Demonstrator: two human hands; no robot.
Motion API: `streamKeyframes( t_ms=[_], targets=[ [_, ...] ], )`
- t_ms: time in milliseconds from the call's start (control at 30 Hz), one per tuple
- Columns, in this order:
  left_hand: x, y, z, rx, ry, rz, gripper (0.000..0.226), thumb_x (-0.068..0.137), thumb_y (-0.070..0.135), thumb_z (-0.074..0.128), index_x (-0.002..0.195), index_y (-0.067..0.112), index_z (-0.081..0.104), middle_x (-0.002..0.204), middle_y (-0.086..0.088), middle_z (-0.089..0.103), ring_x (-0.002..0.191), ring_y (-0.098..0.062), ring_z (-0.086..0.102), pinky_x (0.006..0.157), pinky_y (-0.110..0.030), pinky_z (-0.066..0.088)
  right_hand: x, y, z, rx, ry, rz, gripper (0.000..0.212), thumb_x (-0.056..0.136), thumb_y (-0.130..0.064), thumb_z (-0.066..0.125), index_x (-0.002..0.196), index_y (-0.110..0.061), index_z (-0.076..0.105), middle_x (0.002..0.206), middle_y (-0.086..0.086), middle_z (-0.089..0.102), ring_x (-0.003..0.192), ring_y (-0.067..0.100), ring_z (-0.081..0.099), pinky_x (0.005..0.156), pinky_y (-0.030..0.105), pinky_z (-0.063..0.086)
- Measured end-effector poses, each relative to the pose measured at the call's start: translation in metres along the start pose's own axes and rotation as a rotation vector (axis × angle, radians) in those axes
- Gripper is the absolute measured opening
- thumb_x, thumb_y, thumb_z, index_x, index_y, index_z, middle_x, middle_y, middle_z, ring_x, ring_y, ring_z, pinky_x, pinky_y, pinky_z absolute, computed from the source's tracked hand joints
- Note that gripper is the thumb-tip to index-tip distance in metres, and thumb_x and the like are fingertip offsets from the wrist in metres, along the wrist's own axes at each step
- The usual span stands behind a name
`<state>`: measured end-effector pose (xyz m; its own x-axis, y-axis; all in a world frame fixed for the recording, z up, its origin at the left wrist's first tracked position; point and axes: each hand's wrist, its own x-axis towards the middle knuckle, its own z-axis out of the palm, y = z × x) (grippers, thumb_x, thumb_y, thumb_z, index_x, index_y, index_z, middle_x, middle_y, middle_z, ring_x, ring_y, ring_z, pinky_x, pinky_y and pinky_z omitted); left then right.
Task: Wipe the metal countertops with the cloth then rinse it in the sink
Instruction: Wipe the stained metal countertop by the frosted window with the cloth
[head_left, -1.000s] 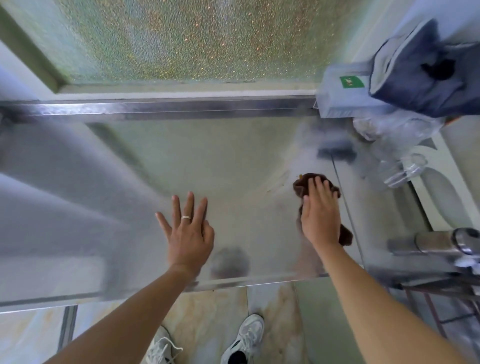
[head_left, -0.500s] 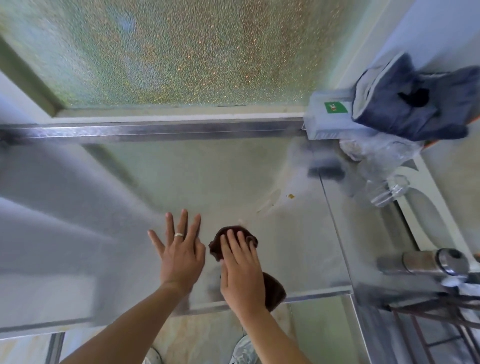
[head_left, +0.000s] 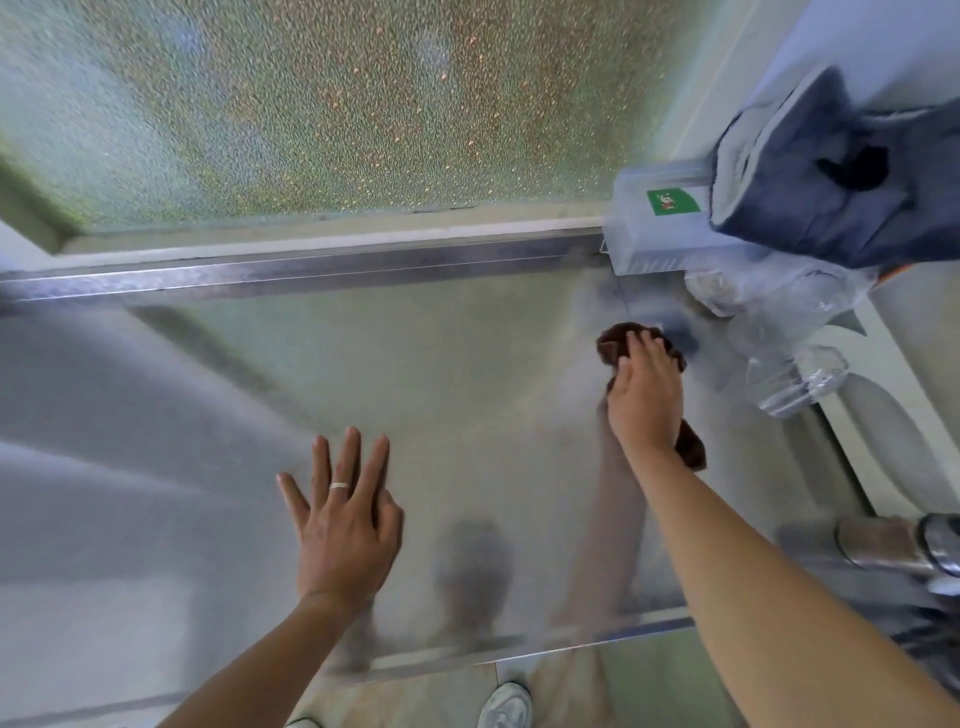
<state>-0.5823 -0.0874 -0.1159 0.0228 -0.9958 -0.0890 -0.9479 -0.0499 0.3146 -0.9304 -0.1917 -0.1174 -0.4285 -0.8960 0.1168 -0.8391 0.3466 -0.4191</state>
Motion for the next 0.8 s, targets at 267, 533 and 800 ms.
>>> streamKeyframes(
  t_ms=[267,533,800],
  targets=[
    [0.000,0.000,-0.001,-0.015,0.005,0.011,0.061,0.095,0.037,0.035,0.157,0.037,0.033,0.169,0.001,0.024,0.159,-0.026,-0.002,0.123,-0.066,-0.002,-0.026,-0.073,-0.057,0.883,-0.025,0.501,0.024,0.102,-0.019,0.050,0.087,-0.016,0.067,0.085,0.002,0.065,0.085,0.021,0.060,0.072,0.029,0.042],
    [0.023,0.002,-0.011,-0.055,0.096,0.033,0.055,0.092,0.037,0.031,0.138,0.023,0.058,0.145,-0.012,0.052,0.149,-0.036,0.032,0.120,-0.067,0.013,-0.067,-0.068,-0.036,0.220,0.131,0.024,0.044,0.102,-0.032,0.042,0.135,-0.006,0.057,0.145,0.019,0.053,0.139,0.037,0.045,0.115,0.046,0.036],
    [0.099,0.003,-0.006,-0.055,0.063,-0.022,0.061,0.093,0.041,0.024,0.151,0.034,0.042,0.162,-0.009,0.033,0.158,-0.025,0.010,0.123,-0.064,-0.001,-0.092,-0.087,0.035,-0.187,-0.073,-0.127,0.071,0.104,-0.049,0.042,0.160,-0.011,0.025,0.169,0.012,0.019,0.158,0.033,0.007,0.127,0.054,0.014]
  ],
)
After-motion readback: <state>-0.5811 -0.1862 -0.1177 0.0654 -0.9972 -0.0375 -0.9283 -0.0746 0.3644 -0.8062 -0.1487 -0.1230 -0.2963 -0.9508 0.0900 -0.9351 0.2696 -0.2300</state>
